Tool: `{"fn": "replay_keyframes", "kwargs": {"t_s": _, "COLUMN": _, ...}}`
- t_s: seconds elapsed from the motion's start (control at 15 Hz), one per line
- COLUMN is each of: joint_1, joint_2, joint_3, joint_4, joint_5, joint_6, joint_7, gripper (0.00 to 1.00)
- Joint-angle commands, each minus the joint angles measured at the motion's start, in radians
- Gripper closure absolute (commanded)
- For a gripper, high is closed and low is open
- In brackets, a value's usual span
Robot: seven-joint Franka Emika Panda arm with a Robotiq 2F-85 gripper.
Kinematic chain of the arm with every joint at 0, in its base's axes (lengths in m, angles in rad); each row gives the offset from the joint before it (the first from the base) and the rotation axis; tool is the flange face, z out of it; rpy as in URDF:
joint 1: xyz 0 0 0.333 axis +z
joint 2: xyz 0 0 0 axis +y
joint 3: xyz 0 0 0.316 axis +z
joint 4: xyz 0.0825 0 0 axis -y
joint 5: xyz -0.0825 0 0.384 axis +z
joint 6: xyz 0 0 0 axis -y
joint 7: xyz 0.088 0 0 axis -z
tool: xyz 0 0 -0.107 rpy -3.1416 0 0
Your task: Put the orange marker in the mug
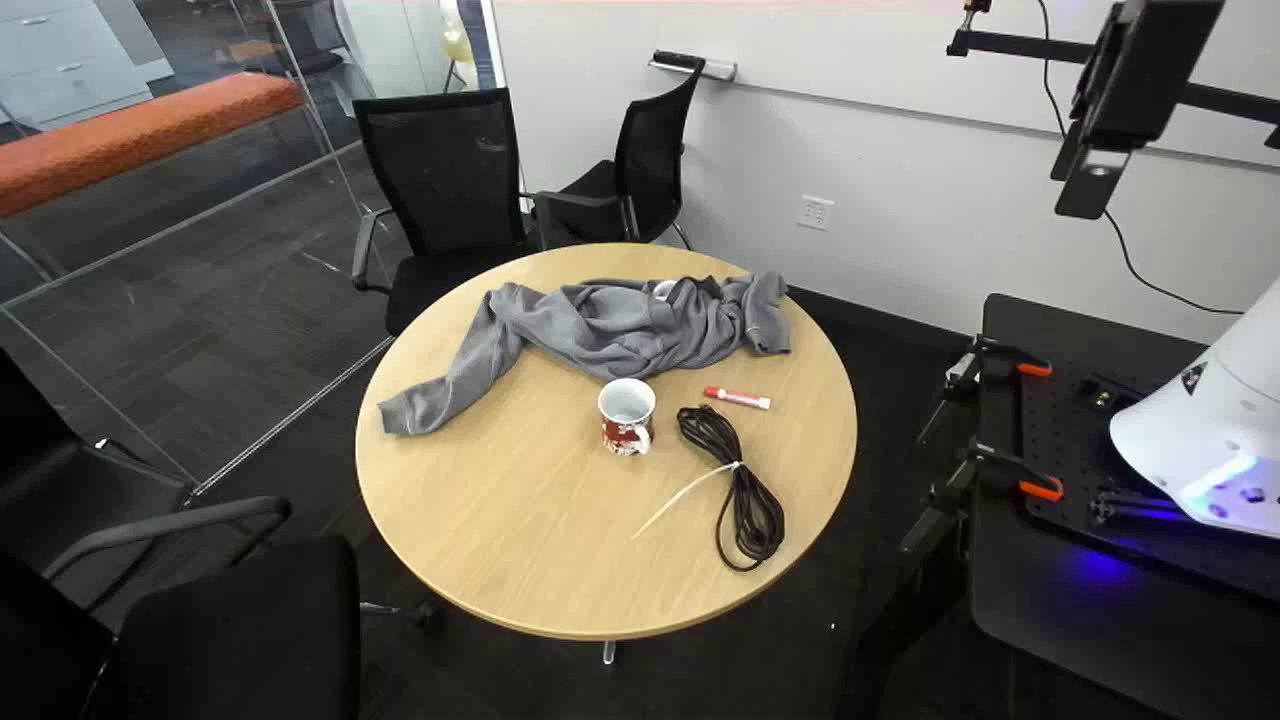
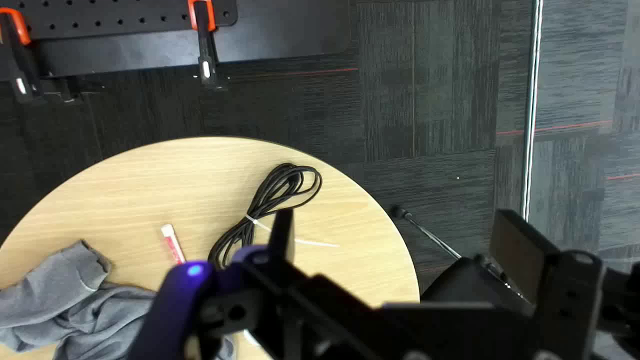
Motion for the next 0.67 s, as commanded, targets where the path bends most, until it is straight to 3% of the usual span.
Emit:
{"fn": "replay_keyframes", "kwargs": {"t_s": 0.0, "joint_1": -0.013, "joint_2": -0.001, "joint_3": 0.01, "joint_4": 0.002, "joint_5": 0.006, "joint_6": -0.005, "joint_7": -0.006, "gripper": 0.0}}
{"fn": "replay_keyframes", "kwargs": {"t_s": 0.6, "joint_1": -0.028, "joint_2": -0.017, "joint_3": 0.015, "joint_4": -0.016, "joint_5": -0.023, "joint_6": 0.052, "joint_7": -0.009, "gripper": 0.0}}
